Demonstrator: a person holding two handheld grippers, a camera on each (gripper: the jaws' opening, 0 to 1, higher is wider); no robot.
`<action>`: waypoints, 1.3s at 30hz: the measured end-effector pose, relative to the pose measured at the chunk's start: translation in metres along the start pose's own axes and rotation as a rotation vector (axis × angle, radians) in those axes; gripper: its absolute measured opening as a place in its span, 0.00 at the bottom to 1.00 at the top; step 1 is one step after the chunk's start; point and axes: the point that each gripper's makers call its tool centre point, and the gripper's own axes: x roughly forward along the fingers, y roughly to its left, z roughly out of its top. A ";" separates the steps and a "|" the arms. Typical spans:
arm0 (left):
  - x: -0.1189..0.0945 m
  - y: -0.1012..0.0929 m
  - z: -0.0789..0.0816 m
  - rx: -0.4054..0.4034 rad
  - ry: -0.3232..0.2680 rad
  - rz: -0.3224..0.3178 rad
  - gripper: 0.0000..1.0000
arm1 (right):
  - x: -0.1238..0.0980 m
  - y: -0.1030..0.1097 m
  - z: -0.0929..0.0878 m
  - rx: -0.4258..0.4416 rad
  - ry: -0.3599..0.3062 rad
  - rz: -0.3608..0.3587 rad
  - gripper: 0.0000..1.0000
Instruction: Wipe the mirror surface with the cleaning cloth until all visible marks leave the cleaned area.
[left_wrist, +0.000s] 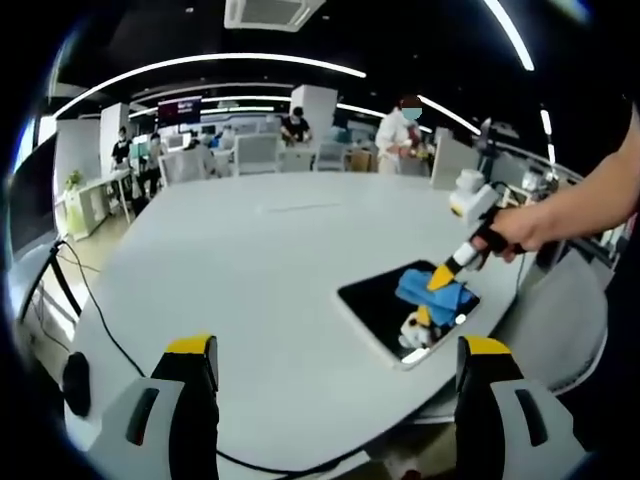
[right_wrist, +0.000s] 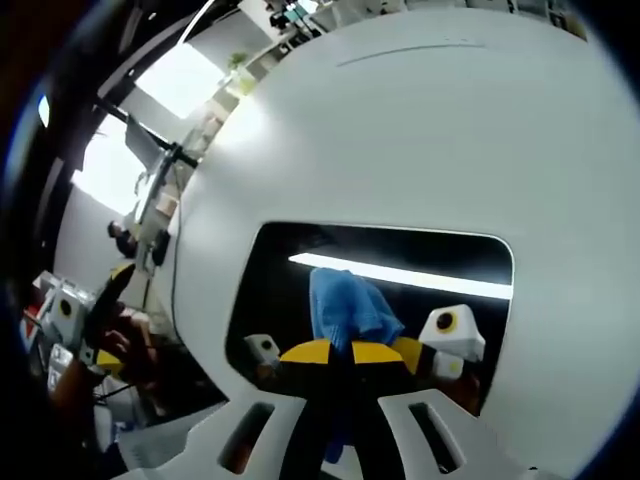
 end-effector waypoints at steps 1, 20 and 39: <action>0.000 0.000 -0.001 -0.002 0.003 0.000 1.00 | -0.001 -0.003 0.000 0.002 0.000 0.000 0.00; 0.008 -0.002 0.011 0.002 0.029 0.047 1.00 | -0.029 -0.051 0.001 0.054 -0.011 0.044 0.00; 0.006 0.009 0.014 0.073 0.025 -0.004 1.00 | -0.040 -0.073 -0.001 0.088 -0.024 -0.016 0.00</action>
